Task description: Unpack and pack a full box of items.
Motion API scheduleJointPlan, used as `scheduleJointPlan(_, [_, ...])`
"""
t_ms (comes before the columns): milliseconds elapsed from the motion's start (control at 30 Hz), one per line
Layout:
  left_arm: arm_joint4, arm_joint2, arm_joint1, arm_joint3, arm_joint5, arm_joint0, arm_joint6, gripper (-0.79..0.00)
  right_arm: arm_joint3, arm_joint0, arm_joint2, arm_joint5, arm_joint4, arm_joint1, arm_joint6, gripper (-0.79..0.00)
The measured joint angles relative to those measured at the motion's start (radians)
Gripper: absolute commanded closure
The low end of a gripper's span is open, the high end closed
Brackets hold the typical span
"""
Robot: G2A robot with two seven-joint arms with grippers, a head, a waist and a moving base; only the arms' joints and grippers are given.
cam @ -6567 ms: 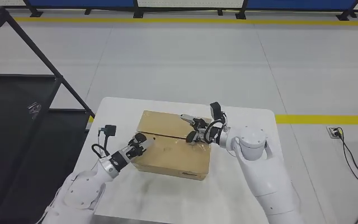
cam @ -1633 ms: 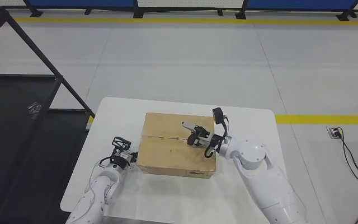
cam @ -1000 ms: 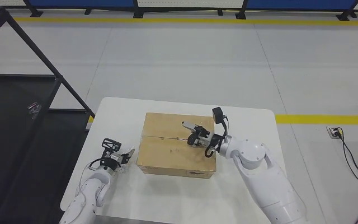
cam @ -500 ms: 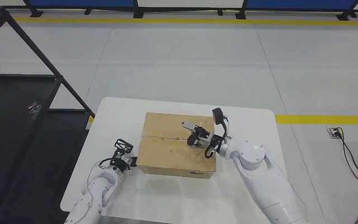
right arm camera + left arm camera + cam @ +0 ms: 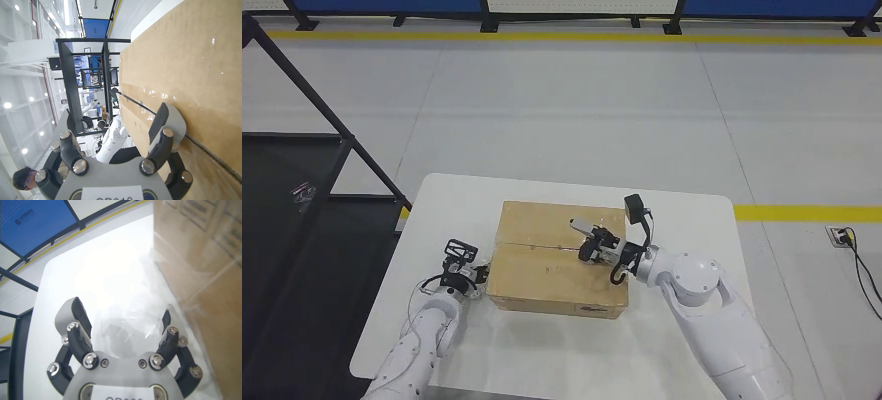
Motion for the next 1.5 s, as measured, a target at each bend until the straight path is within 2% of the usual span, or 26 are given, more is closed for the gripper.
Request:
scheduleJointPlan(133, [-0.001,-0.031,0.004,0.014,0.037,-0.001,0.009,-0.785,0.012,0.010,-0.006,-0.001,0.006,0.000,0.002,-0.785])
scheduleJointPlan(467, [-0.002,-0.094,0.017,-0.009,0.044,0.028,-0.005,-0.785,0.033,0.030,-0.020,-0.006,0.012,-0.001,0.005,-0.785])
scheduleJointPlan(1000, [-0.017,-0.258,0.054,-0.164,0.029,0.143,-0.084,-0.785,0.071,0.062,-0.039,-0.009,0.027,-0.003,0.008,-0.785])
scheduleJointPlan(1200, [-0.003,-0.268,0.058,-0.186,0.002,0.165,-0.138,-0.785,0.084,0.068,-0.042,-0.021,0.035,-0.003,0.009,-0.785])
scheduleJointPlan(1500, [0.010,-0.235,0.051,-0.188,-0.034,0.168,-0.157,-0.785,0.093,0.070,-0.042,-0.023,0.040,-0.001,0.007,-0.785])
